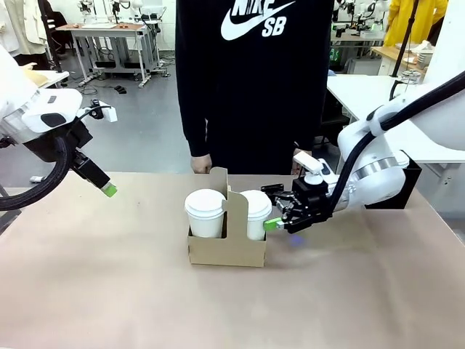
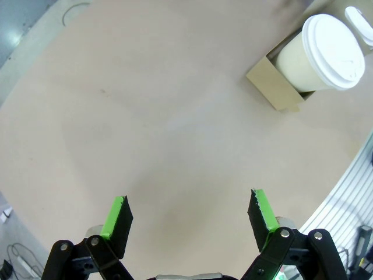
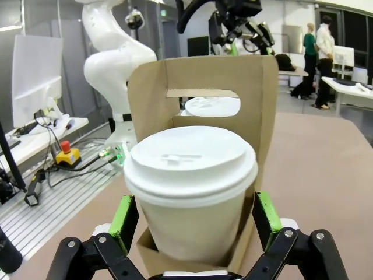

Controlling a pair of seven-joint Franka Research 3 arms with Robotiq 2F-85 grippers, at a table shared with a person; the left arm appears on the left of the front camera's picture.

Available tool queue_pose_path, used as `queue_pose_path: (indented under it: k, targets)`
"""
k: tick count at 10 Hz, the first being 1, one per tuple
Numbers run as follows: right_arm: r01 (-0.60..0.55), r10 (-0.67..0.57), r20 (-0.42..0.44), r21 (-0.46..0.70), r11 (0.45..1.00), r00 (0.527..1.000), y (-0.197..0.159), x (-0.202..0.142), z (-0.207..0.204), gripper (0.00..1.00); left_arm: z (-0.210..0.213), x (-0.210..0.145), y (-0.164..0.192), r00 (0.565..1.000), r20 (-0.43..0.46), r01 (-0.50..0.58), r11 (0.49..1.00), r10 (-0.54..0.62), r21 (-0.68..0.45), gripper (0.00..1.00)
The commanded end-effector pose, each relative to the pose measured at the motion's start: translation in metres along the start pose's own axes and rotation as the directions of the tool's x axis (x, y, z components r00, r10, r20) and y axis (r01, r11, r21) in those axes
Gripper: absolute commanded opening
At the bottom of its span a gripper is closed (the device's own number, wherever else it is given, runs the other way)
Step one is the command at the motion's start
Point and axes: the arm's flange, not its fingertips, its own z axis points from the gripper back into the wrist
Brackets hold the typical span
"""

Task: Pour a drink into a cup and package it in a carrier.
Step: Insert the held 600 ml Paper Cup into the Cup Carrier.

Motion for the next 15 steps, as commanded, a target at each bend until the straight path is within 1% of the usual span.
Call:
queue_pose_path:
  k: [1, 3, 4, 5, 6, 7, 9, 10, 11, 12, 13, 15]
  targets:
    - [-0.008, 0.007, -0.050, -0.023, 1.000, 0.999, 0.014, 0.010, 0.020, 1.00, 0.001, 0.001, -0.001, 1.000, 0.001, -0.008, 1.000, 0.008, 0.006, 1.00]
    - [0.011, -0.020, -0.118, -0.074, 0.997, 0.993, 0.028, 0.027, 0.044, 1.00, 0.001, 0.001, -0.001, 1.000, 0.001, -0.008, 1.000, 0.008, 0.006, 1.00]
    - [0.037, -0.059, -0.155, -0.142, 0.989, 0.986, 0.042, 0.042, 0.059, 1.00, 0.001, 0.001, -0.001, 1.000, 0.001, -0.008, 1.000, 0.008, 0.006, 1.00]
    - [0.112, -0.161, -0.193, -0.243, 0.964, 0.968, 0.063, 0.062, 0.078, 1.00, 0.001, 0.001, -0.001, 1.000, 0.001, -0.008, 1.000, 0.008, 0.006, 1.00]
    - [0.160, -0.248, -0.213, -0.359, 0.919, 0.945, 0.082, 0.078, 0.098, 1.00, 0.001, 0.001, -0.001, 1.000, 0.001, -0.008, 1.000, 0.008, 0.006, 1.00]
    - [0.191, -0.335, -0.233, -0.480, 0.856, 0.913, 0.097, 0.087, 0.120, 1.00, 0.001, 0.001, -0.001, 1.000, 0.001, -0.008, 1.000, 0.008, 0.006, 1.00]
    - [0.253, -0.501, -0.226, -0.652, 0.715, 0.835, 0.125, 0.091, 0.152, 1.00, 0.001, 0.001, -0.001, 1.000, 0.001, -0.008, 1.000, 0.008, 0.006, 1.00]
    - [0.274, -0.560, -0.208, -0.706, 0.653, 0.802, 0.138, 0.090, 0.166, 1.00, 0.001, 0.001, -0.001, 1.000, 0.001, -0.008, 1.000, 0.008, 0.006, 1.00]
    - [0.291, -0.605, -0.188, -0.742, 0.604, 0.774, 0.151, 0.087, 0.177, 1.00, 0.001, 0.001, -0.001, 1.000, 0.001, -0.008, 1.000, 0.008, 0.006, 1.00]
    - [0.295, -0.615, -0.173, -0.757, 0.583, 0.770, 0.161, 0.085, 0.183, 1.00, 0.001, 0.001, -0.001, 1.000, 0.001, -0.008, 1.000, 0.008, 0.006, 1.00]
    - [0.294, -0.615, -0.160, -0.768, 0.569, 0.772, 0.167, 0.082, 0.187, 1.00, 0.001, 0.001, -0.001, 1.000, 0.001, -0.008, 1.000, 0.008, 0.006, 1.00]
    - [0.296, -0.615, -0.150, -0.774, 0.560, 0.774, 0.172, 0.078, 0.190, 1.00, 0.001, 0.001, -0.001, 1.000, 0.001, -0.008, 1.000, 0.008, 0.006, 1.00]
